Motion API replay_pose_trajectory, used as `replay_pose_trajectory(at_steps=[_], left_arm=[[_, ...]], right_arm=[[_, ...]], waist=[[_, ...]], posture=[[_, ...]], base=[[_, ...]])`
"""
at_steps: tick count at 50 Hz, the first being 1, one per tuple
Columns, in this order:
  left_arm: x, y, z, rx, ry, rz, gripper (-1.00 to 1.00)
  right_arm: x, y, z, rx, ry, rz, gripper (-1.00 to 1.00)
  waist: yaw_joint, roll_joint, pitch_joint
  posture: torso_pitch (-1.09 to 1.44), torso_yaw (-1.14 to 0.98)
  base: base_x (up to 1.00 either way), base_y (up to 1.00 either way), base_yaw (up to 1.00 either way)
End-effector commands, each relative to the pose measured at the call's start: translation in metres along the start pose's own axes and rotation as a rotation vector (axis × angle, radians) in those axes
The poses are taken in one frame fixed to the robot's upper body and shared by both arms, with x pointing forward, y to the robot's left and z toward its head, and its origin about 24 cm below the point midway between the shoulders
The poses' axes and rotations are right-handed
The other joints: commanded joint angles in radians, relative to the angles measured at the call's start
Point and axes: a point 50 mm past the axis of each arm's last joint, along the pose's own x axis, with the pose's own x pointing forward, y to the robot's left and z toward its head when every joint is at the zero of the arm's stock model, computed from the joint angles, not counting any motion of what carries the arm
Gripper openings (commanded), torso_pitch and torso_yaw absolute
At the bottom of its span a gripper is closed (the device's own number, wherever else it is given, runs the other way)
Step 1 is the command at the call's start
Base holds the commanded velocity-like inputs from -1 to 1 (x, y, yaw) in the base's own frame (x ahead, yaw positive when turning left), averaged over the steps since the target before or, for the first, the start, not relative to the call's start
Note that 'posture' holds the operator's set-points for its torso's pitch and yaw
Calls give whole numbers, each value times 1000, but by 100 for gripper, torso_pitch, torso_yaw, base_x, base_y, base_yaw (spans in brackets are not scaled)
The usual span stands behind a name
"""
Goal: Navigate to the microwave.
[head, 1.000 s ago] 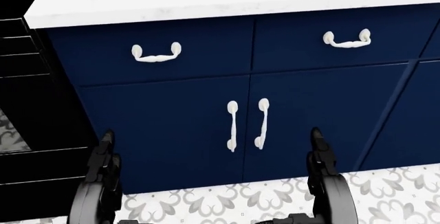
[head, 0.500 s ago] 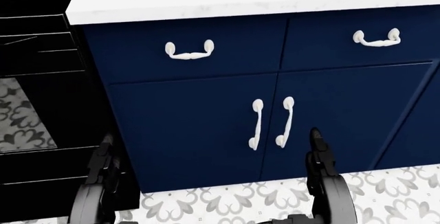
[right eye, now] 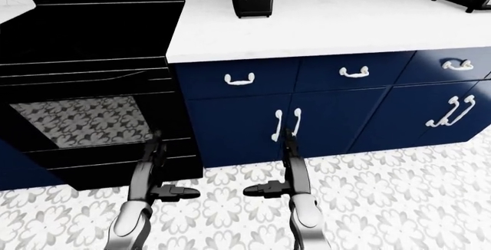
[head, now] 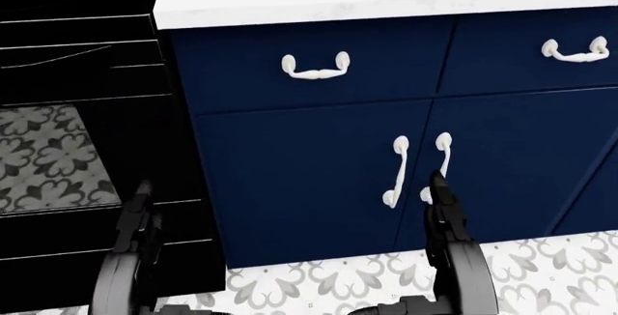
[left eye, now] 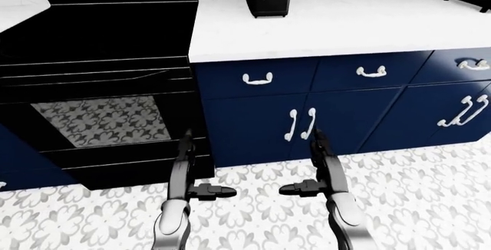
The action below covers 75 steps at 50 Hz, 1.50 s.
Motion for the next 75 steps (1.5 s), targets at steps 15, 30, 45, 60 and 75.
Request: replay_pose_trajectory(at_steps=[15, 30, 45, 60, 75], left_arm=[[2, 1, 15, 9, -81, 0, 100], [3, 1, 14, 10, -80, 2, 100], [2, 1, 15, 10, -81, -1, 100], [2, 1, 15, 11, -81, -1, 100], [2, 1, 15, 11, -80, 1, 100]], right_arm=[[2, 1, 14, 1, -74, 1, 100], [3, 1, 14, 2, -73, 0, 100], [3, 1, 14, 1, -72, 2, 100], [3, 1, 13, 0, -70, 3, 100], [3, 1, 13, 0, -69, 1, 100]], waist=[[11, 125, -19], [3, -6, -20], [16, 110, -25], [-2, -7, -29], [16, 88, -24]], posture=[[0, 0], [0, 0], [0, 0], [0, 0], [0, 0]], base=[[0, 31, 0], [0, 31, 0], [0, 30, 0], [0, 30, 0], [0, 30, 0]])
